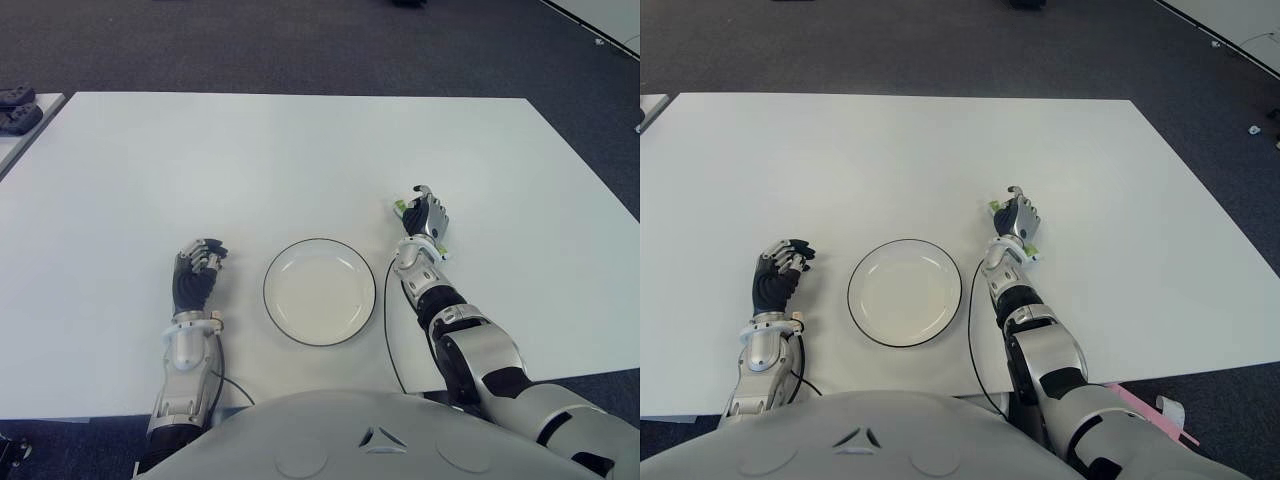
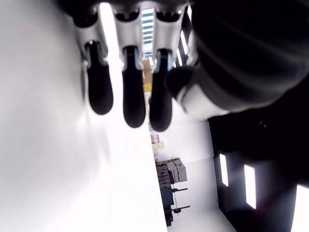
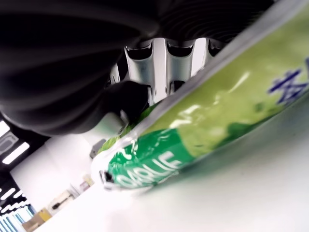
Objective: Put the toothpaste on the table into the plate.
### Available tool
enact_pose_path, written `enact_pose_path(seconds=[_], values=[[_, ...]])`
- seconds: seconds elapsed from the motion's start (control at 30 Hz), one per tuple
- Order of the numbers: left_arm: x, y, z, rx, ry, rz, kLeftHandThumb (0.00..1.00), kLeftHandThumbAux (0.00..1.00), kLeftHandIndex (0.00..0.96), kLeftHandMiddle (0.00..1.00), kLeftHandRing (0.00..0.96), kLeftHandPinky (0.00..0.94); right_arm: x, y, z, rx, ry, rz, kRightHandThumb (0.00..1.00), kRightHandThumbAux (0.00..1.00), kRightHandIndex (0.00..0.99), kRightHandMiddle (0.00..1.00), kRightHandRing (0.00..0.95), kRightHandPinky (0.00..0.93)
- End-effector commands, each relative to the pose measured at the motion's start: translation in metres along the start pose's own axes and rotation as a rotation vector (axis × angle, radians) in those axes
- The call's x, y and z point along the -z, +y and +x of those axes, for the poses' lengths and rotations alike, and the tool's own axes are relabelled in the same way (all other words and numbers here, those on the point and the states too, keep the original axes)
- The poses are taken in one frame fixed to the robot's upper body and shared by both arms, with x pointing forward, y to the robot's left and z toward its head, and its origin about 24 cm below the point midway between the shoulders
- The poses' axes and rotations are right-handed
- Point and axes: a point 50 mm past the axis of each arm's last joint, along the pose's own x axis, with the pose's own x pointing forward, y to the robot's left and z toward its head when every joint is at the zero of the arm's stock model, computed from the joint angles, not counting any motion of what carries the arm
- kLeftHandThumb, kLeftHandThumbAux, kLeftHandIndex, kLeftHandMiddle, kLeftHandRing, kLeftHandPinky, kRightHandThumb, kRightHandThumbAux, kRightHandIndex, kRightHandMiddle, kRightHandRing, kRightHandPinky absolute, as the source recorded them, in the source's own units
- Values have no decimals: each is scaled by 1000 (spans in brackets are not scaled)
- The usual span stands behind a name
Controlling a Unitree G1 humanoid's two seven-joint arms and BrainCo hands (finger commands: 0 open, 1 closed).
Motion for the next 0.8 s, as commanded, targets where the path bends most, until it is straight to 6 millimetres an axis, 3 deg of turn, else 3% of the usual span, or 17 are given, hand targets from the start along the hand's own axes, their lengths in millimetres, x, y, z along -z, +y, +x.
enact_pose_path(seconds=[0.03, 0.1, 0.2, 0.37, 0.5, 0.8], values=[[9, 0, -3, 20, 53, 1, 718, 718, 434, 495, 488, 498, 10, 12, -16, -44, 20, 55, 648, 579, 145, 291, 377, 443], [9, 0, -3, 20, 52, 1, 718, 718, 433, 494, 485, 492, 10, 12, -17, -49, 13, 85, 543, 562, 92, 199, 251, 306], [9, 0, -3, 22, 51, 5, 719, 718, 433, 492, 480, 487, 9, 14, -18, -77, 36, 160, 484, 554, 45, 117, 147, 196], [9, 1, -2, 23, 53, 11, 719, 718, 433, 490, 477, 487, 10, 17, -18, -117, 122, 283, 422, 549, 8, 27, 41, 101], [8, 2, -3, 23, 52, 12, 720, 718, 433, 490, 474, 482, 11, 20, -18, -165, 194, 348, 365, 536, 1, 5, 8, 31], [8, 2, -3, 25, 47, 13, 721, 718, 433, 492, 475, 484, 13, 26, -17, -272, 339, 387, 314, 460, 0, 0, 0, 1]])
